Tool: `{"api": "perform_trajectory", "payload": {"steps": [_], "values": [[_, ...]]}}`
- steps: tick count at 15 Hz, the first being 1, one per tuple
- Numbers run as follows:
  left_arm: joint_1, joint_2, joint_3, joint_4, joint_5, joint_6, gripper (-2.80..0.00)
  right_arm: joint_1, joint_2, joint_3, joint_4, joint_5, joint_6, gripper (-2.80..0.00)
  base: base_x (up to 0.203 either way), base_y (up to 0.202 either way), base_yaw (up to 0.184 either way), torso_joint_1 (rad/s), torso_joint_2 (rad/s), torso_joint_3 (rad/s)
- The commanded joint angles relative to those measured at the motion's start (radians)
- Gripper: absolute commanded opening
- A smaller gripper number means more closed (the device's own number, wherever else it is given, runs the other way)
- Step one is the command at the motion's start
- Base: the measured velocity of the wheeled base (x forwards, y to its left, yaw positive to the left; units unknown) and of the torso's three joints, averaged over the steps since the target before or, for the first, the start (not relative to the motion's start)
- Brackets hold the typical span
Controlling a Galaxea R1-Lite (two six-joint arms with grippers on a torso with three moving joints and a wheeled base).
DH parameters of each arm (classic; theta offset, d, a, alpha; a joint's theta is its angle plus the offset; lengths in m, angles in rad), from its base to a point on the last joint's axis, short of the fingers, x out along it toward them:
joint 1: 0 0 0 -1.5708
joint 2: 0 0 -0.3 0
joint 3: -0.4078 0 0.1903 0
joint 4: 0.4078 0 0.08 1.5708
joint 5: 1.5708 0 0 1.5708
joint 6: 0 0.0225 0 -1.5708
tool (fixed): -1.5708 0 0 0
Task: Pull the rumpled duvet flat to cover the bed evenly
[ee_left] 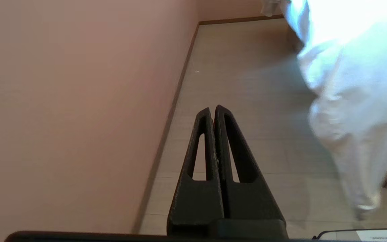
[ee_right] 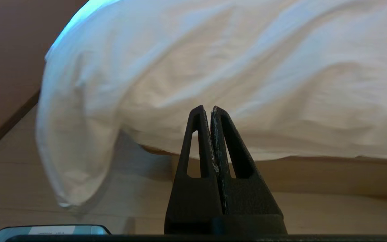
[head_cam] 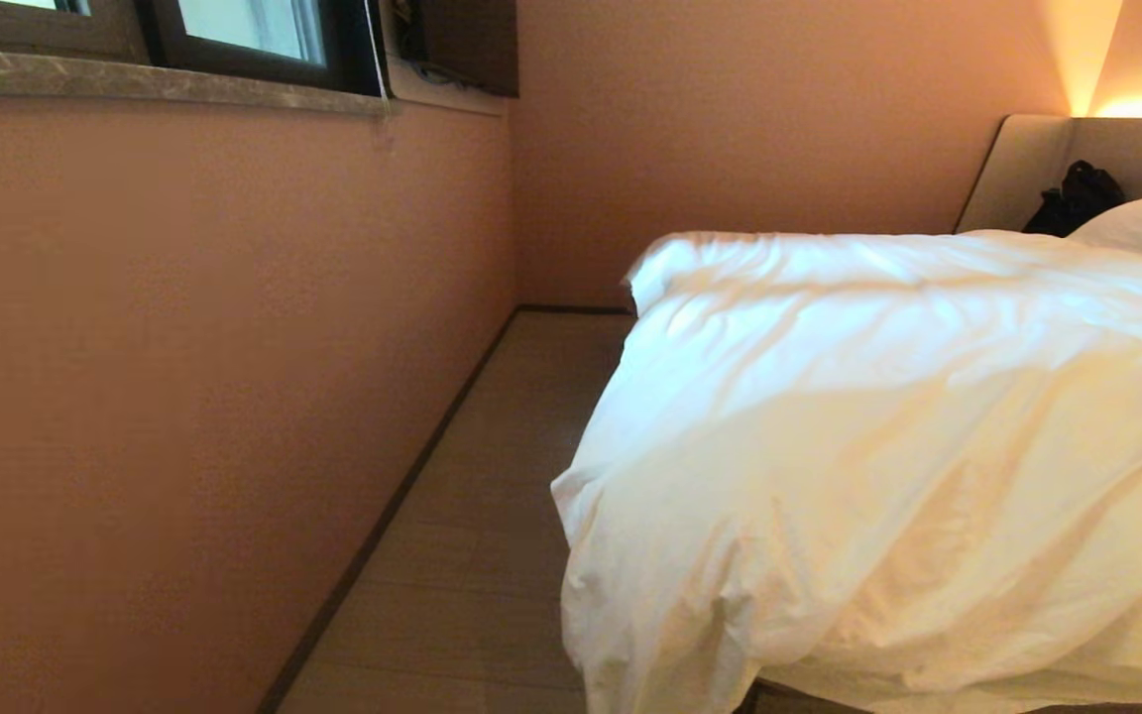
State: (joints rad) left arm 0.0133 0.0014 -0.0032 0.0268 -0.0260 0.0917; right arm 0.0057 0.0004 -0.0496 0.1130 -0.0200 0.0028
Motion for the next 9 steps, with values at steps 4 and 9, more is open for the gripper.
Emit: {"api": "perform_trajectory", "payload": {"steps": [4, 9], "values": [[0.000, 0.000, 0.000, -0.001, 0.000, -0.003, -2.80, 0.000, 0.000, 0.000, 0.001, 0.000, 0.000, -2.80, 0.000, 0.194, -0.003, 0.002, 0.00, 0.002], [0.000, 0.000, 0.000, -0.001, 0.000, -0.001, -2.80, 0.000, 0.000, 0.000, 0.001, 0.000, 0.000, -2.80, 0.000, 0.041, 0.001, 0.002, 0.00, 0.000]]}}
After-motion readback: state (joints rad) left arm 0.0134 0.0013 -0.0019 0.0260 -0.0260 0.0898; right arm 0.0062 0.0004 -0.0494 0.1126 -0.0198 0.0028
